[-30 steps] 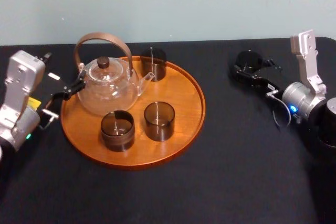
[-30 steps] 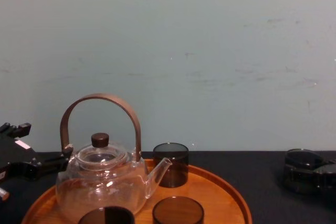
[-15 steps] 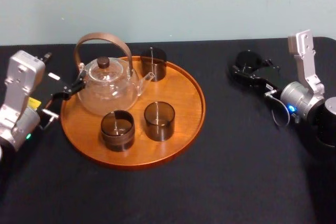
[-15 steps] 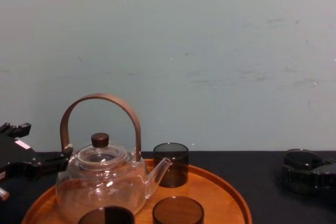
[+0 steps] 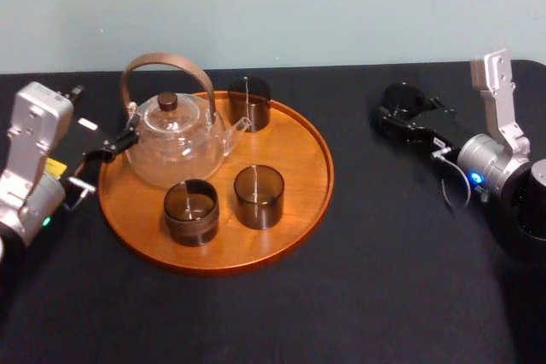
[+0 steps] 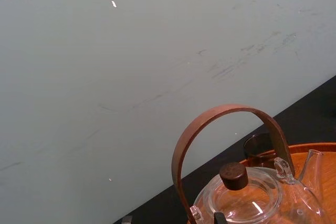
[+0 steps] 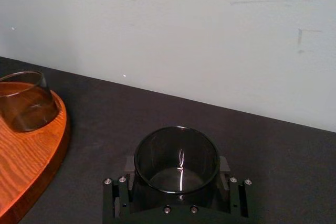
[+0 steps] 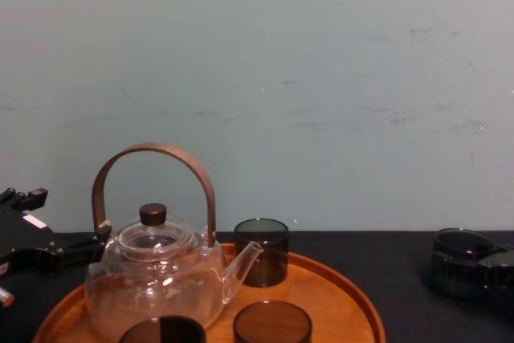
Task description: Pick up the glass from the table and place it on the tray.
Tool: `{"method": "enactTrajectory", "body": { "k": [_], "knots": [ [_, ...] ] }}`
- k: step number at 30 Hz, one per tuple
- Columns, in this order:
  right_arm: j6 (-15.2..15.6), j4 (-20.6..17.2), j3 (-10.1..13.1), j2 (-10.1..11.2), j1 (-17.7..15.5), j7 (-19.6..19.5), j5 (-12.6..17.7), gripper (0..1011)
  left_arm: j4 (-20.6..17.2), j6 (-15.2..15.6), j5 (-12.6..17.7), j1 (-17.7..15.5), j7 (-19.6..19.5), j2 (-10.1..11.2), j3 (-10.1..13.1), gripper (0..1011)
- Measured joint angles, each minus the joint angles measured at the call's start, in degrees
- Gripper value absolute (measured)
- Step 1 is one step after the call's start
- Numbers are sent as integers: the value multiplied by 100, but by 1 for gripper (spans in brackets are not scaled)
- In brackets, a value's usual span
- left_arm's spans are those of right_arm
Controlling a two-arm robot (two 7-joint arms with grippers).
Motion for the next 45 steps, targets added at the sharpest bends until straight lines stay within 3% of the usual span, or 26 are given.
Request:
{"method": "enactTrajectory", "body": {
  "k": [5, 13, 25, 35, 45],
  "knots": [
    [118, -350, 19, 65, -174, 68, 47, 904, 0, 0, 0, 0, 0, 0, 0, 1009],
    [369, -1279, -72, 226, -614, 218, 142, 905, 0, 0, 0, 0, 0, 0, 0, 1009],
    [813, -2580, -550, 406, -1105, 351, 114, 905, 0, 0, 0, 0, 0, 0, 0, 1009],
    [919, -3061, -974, 434, -1240, 504, 74, 905, 0, 0, 0, 0, 0, 0, 0, 1010],
    [878, -3091, -1223, 431, -1222, 560, 115, 904, 0, 0, 0, 0, 0, 0, 0, 1010]
  ]
}}
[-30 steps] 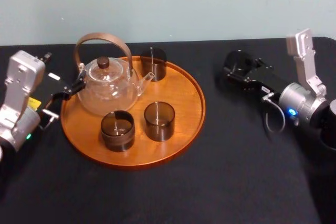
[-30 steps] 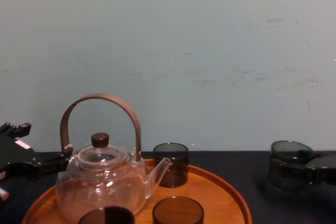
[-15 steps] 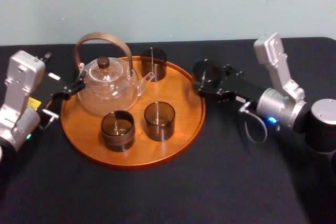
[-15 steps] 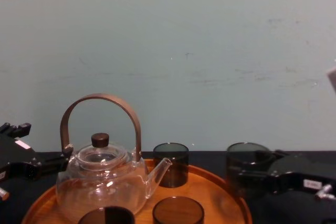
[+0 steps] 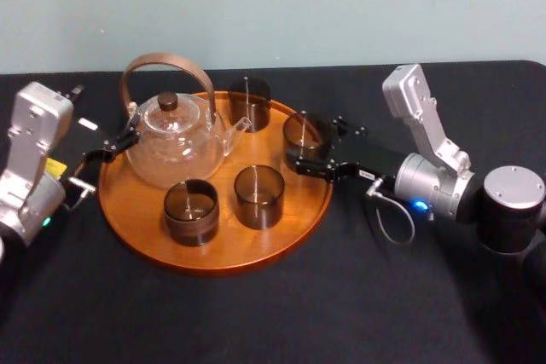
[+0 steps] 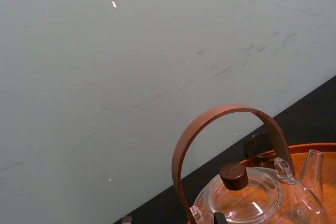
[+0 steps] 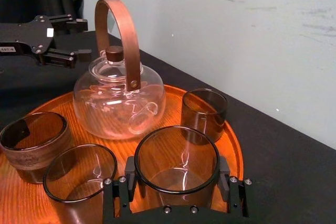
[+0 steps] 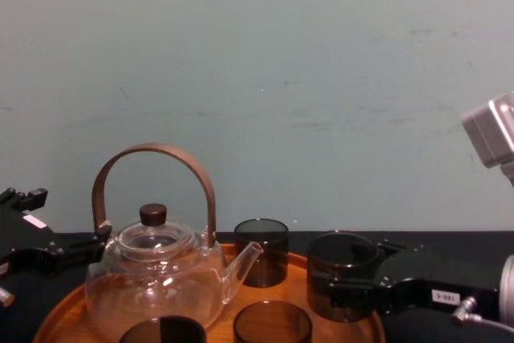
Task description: Pick up the glass from the table and place it on the tray.
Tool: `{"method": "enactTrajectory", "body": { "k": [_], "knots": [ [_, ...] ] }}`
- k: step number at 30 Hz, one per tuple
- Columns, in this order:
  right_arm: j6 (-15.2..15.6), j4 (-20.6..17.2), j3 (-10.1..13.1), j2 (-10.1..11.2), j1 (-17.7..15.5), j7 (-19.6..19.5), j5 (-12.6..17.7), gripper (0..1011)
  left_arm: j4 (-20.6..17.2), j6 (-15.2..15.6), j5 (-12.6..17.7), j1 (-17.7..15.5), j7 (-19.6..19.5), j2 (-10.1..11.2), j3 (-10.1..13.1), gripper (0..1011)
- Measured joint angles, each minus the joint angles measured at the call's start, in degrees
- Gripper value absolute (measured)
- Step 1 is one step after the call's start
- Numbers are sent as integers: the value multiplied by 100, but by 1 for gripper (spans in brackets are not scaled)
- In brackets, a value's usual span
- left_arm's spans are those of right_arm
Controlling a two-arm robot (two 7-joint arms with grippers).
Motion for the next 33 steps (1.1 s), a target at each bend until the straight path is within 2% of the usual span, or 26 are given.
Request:
{"method": "enactTrajectory", "body": {
  "k": [18, 33],
  "knots": [
    [-179, 313, -269, -35, 188, 14, 160, 904, 0, 0, 0, 0, 0, 0, 0, 1010],
    [-296, 527, -415, -123, 300, -70, 119, 904, 0, 0, 0, 0, 0, 0, 0, 1009]
  ]
}}
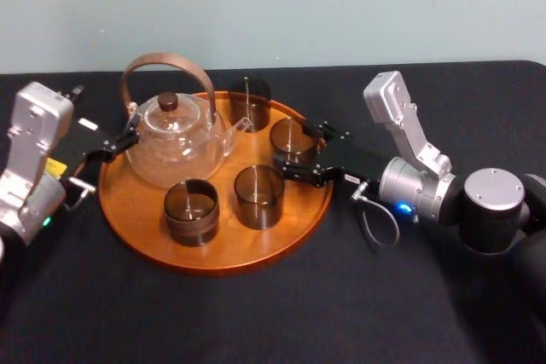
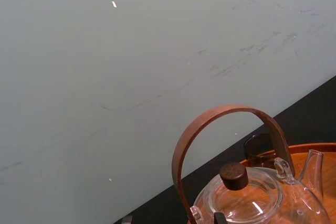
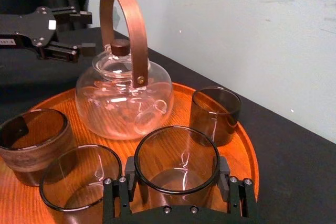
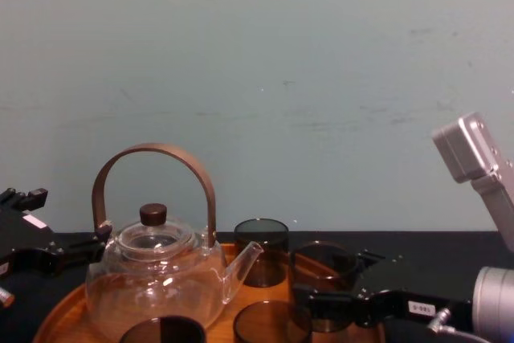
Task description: Pick up the glass from the table and place it on the tray.
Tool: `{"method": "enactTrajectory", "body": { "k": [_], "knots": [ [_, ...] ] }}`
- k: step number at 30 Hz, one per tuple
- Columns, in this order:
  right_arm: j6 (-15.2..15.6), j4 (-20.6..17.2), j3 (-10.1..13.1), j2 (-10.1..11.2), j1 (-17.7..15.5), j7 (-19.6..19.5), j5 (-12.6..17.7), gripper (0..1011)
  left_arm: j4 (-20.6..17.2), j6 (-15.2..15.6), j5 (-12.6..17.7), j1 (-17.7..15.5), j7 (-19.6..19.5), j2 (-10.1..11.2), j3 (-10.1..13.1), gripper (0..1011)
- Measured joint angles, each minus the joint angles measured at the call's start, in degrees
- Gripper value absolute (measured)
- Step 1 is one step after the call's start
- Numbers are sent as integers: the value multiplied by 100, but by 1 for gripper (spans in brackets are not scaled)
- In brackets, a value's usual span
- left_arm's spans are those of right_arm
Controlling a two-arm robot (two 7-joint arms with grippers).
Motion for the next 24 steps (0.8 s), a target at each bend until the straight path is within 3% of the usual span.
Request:
{"method": "enactTrajectory", "body": {
  "k": [10, 24],
  "knots": [
    [-44, 114, 69, 26, 38, -73, -23, 904, 0, 0, 0, 0, 0, 0, 0, 1010],
    [-175, 637, 147, -119, 267, -48, -16, 905, 0, 0, 0, 0, 0, 0, 0, 1009]
  ]
}}
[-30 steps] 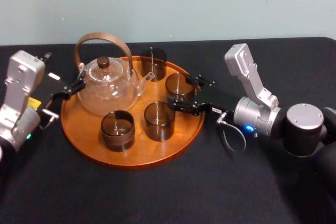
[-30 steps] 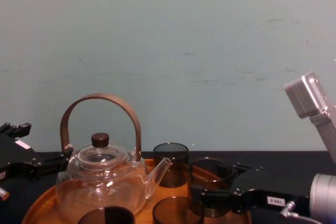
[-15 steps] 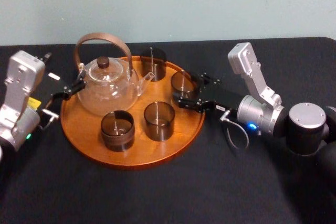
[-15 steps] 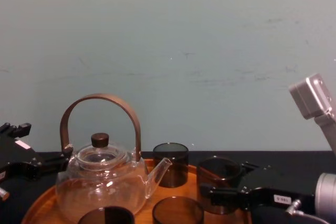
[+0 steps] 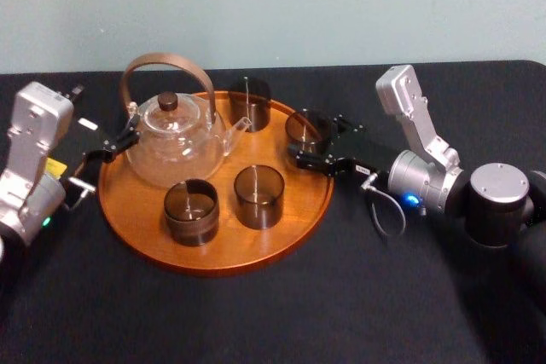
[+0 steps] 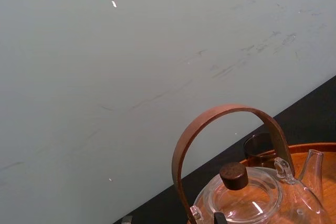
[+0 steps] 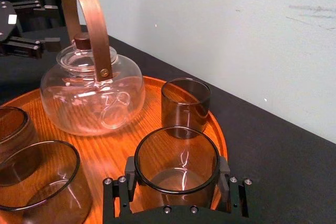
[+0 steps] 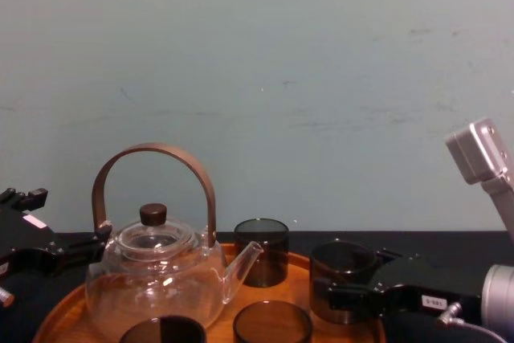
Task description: Pick up the glass from the table and place it on the tray.
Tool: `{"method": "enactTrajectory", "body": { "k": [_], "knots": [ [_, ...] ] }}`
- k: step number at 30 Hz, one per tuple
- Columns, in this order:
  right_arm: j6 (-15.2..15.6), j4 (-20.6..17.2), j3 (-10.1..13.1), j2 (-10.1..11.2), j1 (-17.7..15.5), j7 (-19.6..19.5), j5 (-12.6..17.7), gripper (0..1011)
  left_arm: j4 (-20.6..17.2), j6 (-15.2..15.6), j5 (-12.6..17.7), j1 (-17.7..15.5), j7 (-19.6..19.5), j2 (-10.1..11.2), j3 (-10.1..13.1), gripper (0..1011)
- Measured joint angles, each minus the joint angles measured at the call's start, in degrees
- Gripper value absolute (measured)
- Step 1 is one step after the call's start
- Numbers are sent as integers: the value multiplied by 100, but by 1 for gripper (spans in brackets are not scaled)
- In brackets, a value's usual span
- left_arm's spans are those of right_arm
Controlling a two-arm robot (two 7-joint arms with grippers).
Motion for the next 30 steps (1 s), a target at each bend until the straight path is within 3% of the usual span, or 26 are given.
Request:
{"method": "enactTrajectory", "body": {
  "k": [30],
  "knots": [
    [-250, 609, -41, -325, 316, 168, -112, 904, 0, 0, 0, 0, 0, 0, 0, 1010]
  ]
}}
